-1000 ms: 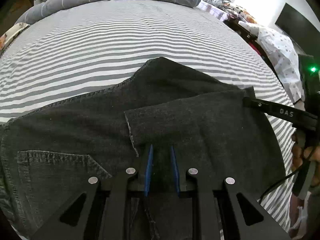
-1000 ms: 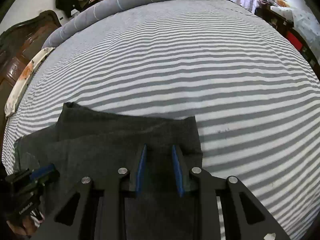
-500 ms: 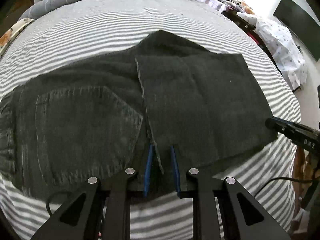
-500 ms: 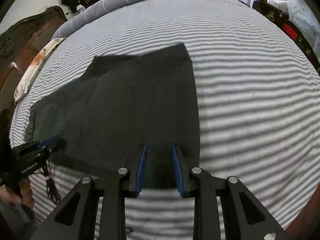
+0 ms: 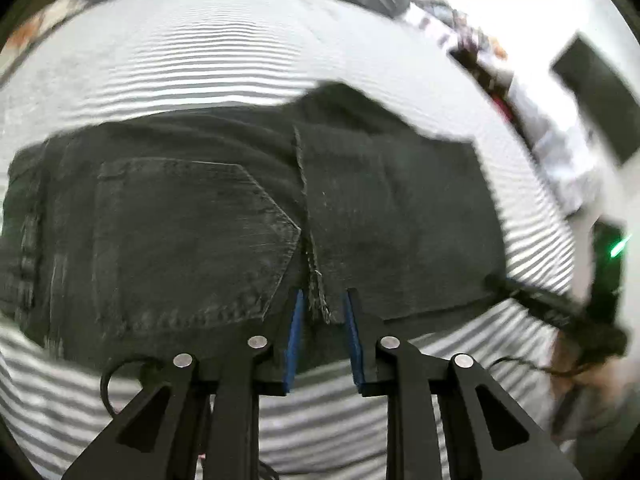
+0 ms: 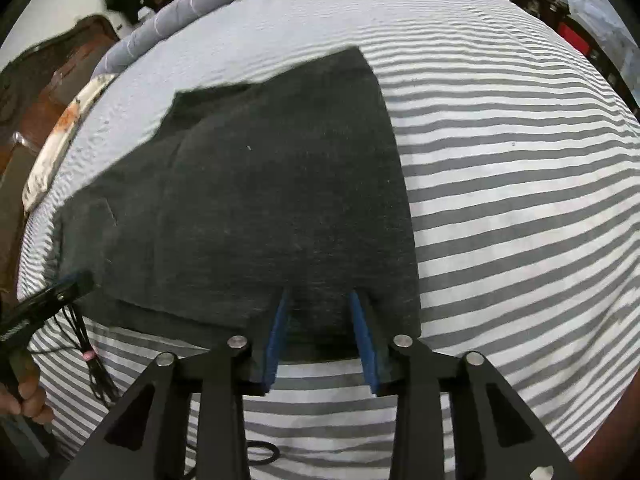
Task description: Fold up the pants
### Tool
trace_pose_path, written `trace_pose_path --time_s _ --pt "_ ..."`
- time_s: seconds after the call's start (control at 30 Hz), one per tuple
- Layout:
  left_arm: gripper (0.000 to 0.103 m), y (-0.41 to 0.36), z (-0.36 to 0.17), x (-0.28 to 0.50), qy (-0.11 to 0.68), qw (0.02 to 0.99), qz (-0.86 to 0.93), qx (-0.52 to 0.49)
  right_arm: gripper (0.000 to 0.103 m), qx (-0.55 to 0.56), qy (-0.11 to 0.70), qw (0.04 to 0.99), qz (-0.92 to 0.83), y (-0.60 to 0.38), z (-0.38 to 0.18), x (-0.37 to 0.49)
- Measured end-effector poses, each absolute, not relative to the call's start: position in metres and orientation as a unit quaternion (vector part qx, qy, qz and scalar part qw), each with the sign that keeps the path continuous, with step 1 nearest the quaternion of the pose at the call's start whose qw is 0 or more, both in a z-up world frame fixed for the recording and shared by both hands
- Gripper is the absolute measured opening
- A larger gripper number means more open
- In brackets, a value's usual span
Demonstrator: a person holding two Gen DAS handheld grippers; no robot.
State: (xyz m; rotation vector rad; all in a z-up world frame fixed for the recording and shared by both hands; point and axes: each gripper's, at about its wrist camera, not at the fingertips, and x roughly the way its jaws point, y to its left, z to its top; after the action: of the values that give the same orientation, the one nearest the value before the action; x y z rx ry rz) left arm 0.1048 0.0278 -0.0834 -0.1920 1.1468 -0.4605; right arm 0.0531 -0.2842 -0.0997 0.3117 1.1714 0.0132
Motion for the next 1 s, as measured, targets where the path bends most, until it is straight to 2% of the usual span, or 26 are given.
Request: trace_pose_path --time_s 0.03,0.07,0.1,0.3,0.47,1.0 --pt "0.035 0.040 -0.078 0.104 0.533 0.811 -0.212 -0.113 0.042 0.152 0.545 0.824 0.006 -0.284 -0.095 0.052" --pt "0.046 0.061 -0.072 0.102 0.525 0.814 -0.203 -0.146 0.046 0.154 0.538 0.829 0.005 -0.284 -0.088 0.049" --pt "0.050 0.078 -0.066 0.101 0.516 0.816 -0.195 -0.172 0.048 0.155 0.533 0.832 0.005 -0.284 -0.083 0.047" --pt "0.052 0.184 -0.057 0.093 0.475 0.815 -0.125 -0.306 0.059 0.182 0.506 0.843 0.023 -0.269 -0.058 0.036" --pt "0.052 0.246 -0.078 0.083 0.467 0.786 -0.070 -0.398 0.060 0.189 0.501 0.844 0.032 -0.252 -0.050 0.029" --pt "0.052 0.273 -0.145 0.101 0.485 0.725 -0.038 -0.488 0.060 0.171 0.518 0.838 0.029 -0.219 -0.050 0.029"
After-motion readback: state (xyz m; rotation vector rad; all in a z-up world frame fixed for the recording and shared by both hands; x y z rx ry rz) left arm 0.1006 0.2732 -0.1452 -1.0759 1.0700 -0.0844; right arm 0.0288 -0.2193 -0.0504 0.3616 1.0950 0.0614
